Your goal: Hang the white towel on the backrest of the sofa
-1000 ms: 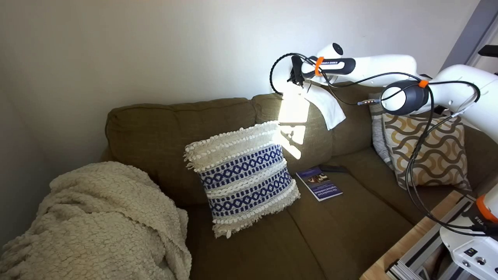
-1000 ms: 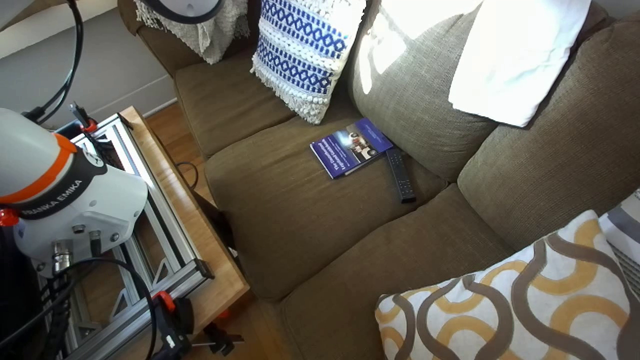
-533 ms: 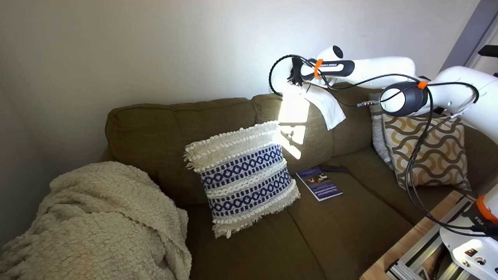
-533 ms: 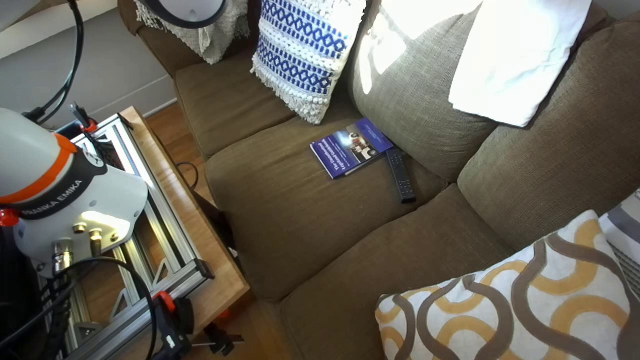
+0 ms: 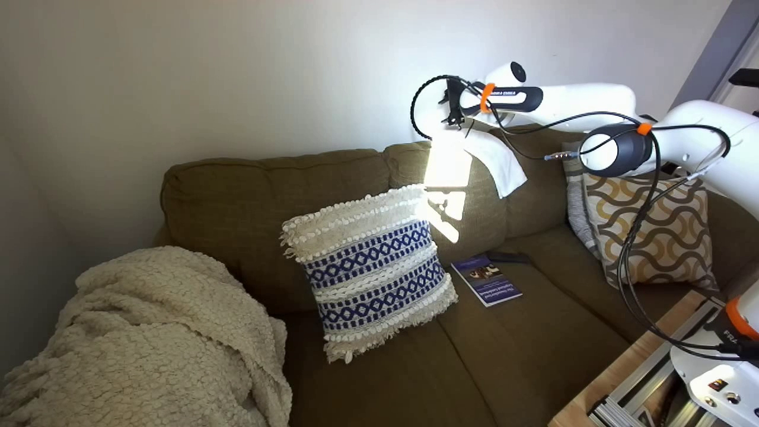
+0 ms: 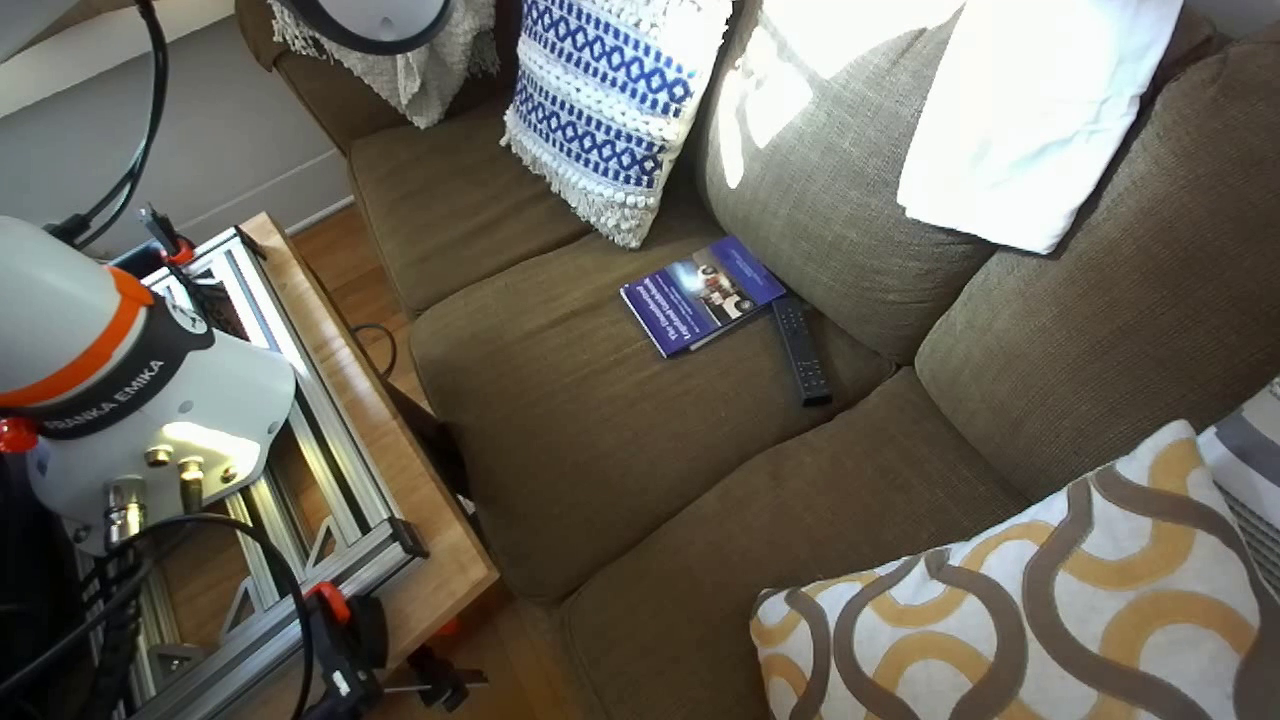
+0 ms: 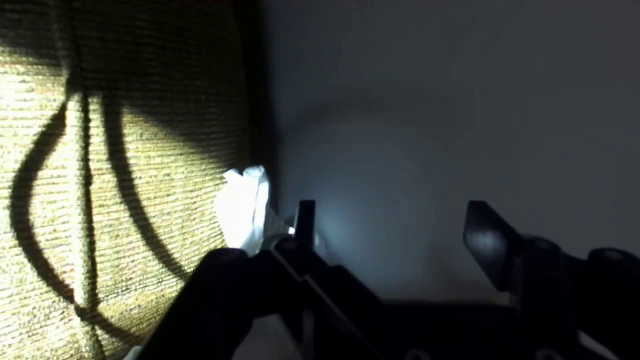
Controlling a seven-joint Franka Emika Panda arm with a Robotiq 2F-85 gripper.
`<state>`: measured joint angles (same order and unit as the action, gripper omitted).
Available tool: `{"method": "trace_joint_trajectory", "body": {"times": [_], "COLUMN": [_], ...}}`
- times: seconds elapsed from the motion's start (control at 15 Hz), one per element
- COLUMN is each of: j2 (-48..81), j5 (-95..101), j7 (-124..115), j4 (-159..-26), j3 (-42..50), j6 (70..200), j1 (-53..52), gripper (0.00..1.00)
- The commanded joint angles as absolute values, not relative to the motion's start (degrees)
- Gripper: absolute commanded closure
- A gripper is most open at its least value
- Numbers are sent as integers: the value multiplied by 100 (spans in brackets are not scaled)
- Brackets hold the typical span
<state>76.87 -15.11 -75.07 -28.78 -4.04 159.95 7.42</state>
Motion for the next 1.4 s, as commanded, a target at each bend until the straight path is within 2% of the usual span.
{"method": "trace_joint_trajectory", "body": {"times": [0.0, 0.6, 1.33], "j2": [7438, 6548, 6196], "j5": [-1417, -1166, -986], "j7": [-7651, -6492, -3141], "j4": [-2929, -2994, -2984], "j3": [-240, -43, -120], "j6": [15471, 12530, 11346], "j1": [816, 1043, 1089], "gripper": [0, 0, 0]}}
